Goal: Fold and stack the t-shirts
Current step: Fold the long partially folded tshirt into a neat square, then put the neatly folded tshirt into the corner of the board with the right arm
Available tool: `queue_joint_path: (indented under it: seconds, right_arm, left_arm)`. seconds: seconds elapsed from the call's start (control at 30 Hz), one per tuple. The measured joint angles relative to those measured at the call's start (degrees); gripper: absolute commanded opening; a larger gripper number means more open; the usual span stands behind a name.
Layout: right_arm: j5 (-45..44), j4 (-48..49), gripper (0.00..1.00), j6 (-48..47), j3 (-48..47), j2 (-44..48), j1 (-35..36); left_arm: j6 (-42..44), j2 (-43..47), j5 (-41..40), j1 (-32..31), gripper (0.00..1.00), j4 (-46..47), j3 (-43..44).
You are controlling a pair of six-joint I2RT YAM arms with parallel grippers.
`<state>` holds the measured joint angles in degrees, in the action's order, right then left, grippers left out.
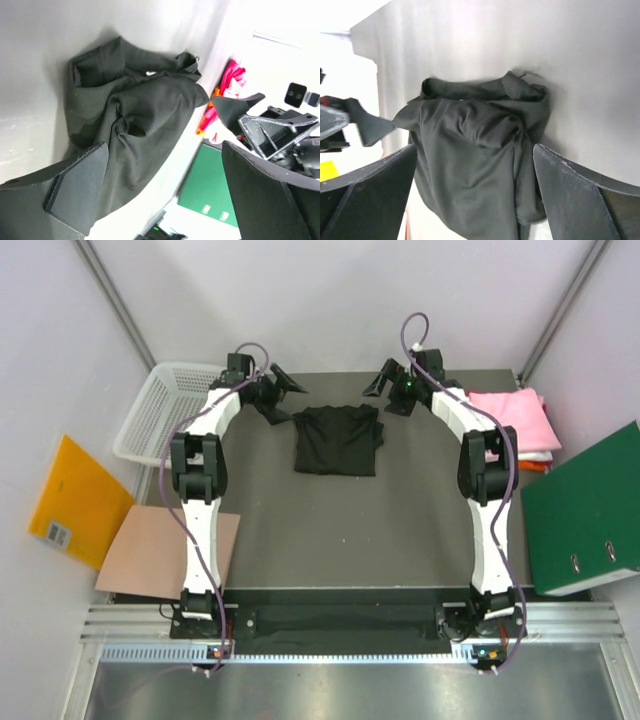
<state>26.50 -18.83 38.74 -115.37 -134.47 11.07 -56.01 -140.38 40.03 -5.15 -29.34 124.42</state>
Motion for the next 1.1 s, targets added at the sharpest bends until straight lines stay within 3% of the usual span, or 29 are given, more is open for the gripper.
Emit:
queue_joint_path:
  seconds: [0.27, 0.43, 0.6, 0.73, 0.9, 1.1]
  right_arm:
    - [-2.67, 0.37, 0.99, -3.93, 13.62, 13.88, 0.0]
    - [-6.38, -2.58, 1.0, -5.64, 21.24, 18.29, 0.2]
    - [-29.14, -20.74, 1.0, -10.56, 14.95, 16.9, 3.15]
    - [-45.2, -26.53, 1.0, -13.75, 10.51, 16.96, 5.88]
    - [-52.11, -31.76, 1.0, -15.26, 10.34, 16.96, 3.23]
    - [-69.24, -41.24, 0.99, -17.84, 4.66, 12.63, -1.64]
  left_arm:
    - [10.25, 12.02, -2.8, 0.22, 0.99, -2.27, -10.38]
    - [17.64, 13.9, -5.68, -0.94, 0.99, -7.04, -13.88]
    - [24.0, 13.9, -9.7, -5.14, 0.99, -11.82, -14.32]
    - [26.6, 13.77, -10.88, -10.27, 0.99, -13.51, -13.81]
    - [27.89, 13.29, -10.43, -14.75, 0.99, -14.34, -13.16]
    - [28.17, 13.22, -10.29, -14.21, 0.99, -14.27, -13.64]
